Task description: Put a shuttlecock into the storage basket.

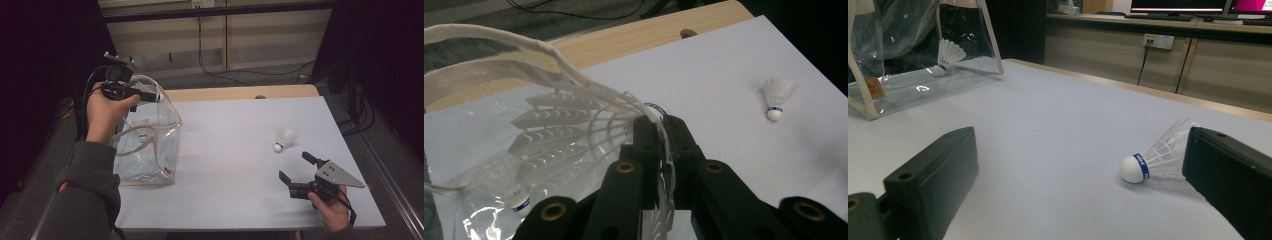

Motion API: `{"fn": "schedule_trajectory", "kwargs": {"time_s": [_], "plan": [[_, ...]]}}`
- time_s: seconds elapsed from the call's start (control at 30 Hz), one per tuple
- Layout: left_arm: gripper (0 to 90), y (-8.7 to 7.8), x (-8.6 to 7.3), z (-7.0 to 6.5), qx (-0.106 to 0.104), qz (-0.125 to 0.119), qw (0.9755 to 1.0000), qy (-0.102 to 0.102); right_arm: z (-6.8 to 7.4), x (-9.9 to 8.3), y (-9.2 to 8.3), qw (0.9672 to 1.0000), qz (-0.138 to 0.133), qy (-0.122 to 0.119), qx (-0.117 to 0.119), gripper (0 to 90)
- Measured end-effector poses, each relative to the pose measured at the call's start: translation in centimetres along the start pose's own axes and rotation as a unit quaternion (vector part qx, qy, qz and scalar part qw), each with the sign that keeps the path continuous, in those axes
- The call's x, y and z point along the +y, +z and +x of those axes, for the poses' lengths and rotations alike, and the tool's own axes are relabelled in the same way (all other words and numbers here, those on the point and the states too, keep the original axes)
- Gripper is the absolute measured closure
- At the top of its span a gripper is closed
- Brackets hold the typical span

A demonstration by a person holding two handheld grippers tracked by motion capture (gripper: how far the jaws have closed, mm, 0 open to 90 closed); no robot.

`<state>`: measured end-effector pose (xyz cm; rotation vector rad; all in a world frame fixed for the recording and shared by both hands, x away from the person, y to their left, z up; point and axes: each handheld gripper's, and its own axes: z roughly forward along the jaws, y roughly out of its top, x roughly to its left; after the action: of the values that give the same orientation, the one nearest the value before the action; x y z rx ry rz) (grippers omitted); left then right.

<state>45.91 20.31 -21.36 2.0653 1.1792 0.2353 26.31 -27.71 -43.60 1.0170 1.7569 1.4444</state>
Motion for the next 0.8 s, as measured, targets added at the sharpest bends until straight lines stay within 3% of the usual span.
{"fn": "schedule_trajectory", "kwargs": {"time_s": [0.8], "plan": [[85.8, 0.2, -1.0, 1.9, 0.031, 0.009, 0.9993, -0.020, -0.2, 0.1, -0.2, 1.0000, -0.005, 0.001, -0.003, 1.4]]}}
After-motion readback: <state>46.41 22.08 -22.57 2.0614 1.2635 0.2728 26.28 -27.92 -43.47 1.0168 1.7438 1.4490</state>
